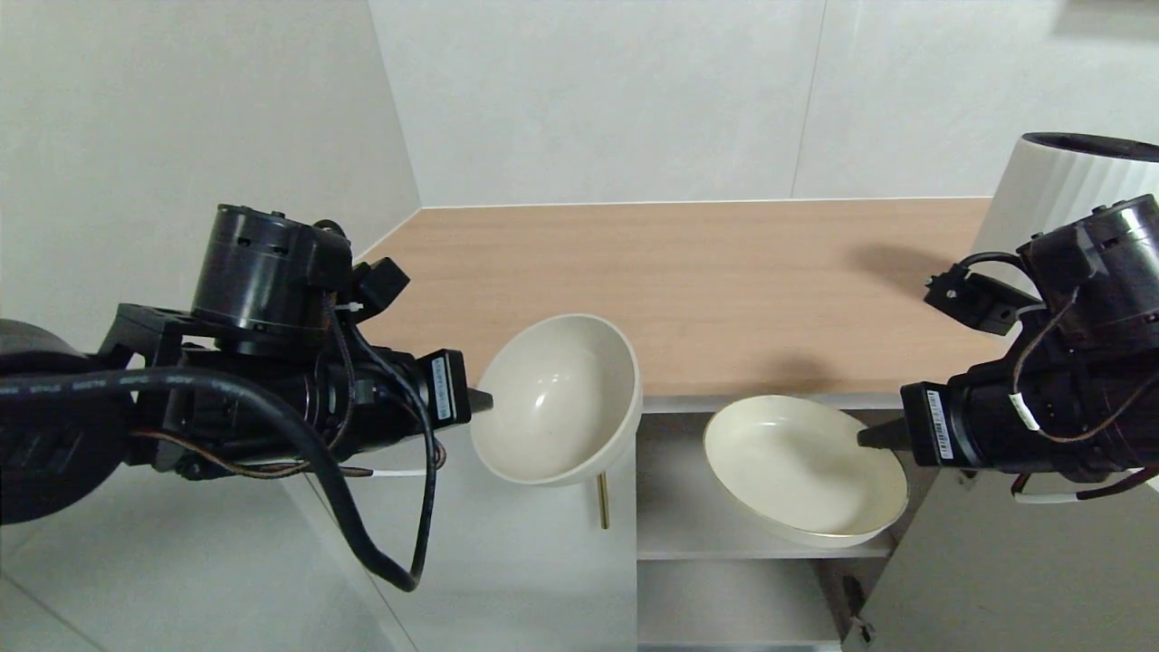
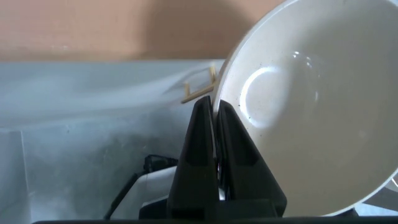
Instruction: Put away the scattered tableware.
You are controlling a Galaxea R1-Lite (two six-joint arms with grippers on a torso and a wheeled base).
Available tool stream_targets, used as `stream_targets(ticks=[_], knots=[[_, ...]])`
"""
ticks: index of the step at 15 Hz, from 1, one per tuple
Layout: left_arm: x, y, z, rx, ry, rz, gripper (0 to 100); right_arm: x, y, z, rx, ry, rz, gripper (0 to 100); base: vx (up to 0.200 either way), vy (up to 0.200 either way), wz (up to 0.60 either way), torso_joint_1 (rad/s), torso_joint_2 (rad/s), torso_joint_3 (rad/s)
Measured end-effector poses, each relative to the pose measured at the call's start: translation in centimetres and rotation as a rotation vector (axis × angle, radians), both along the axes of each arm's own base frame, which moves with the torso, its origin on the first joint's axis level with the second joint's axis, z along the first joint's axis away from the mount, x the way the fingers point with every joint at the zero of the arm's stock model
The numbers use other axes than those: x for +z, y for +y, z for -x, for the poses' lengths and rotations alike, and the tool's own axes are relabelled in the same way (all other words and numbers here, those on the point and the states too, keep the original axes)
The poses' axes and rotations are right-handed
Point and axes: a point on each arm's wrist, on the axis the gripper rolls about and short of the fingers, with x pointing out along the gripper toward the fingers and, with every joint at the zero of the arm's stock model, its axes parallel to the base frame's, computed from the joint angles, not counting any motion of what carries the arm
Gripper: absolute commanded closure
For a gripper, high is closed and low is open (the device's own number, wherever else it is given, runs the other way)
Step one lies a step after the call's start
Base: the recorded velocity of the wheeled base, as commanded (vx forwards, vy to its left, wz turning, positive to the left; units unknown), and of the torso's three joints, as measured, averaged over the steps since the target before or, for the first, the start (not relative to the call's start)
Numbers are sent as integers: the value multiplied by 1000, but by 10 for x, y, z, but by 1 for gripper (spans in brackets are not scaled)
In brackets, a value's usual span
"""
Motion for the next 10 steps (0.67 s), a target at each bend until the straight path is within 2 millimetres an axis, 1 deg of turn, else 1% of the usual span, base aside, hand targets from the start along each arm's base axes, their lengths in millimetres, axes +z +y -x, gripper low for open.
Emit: stream_targets(ticks=[6,9,10], knots=[[3,1,3,-2,-10,4,100,-2,0,0,16,-1,16,100,0,0,0,-159,469,308],[14,-1,19,-35,-27,6,100,-4,0,1,21,5,19,100,0,0,0,-106,442,326],[17,-3,27,-66,-23,-9,100,-4,0,1,23,8,20,100,0,0,0,-41,266,188]])
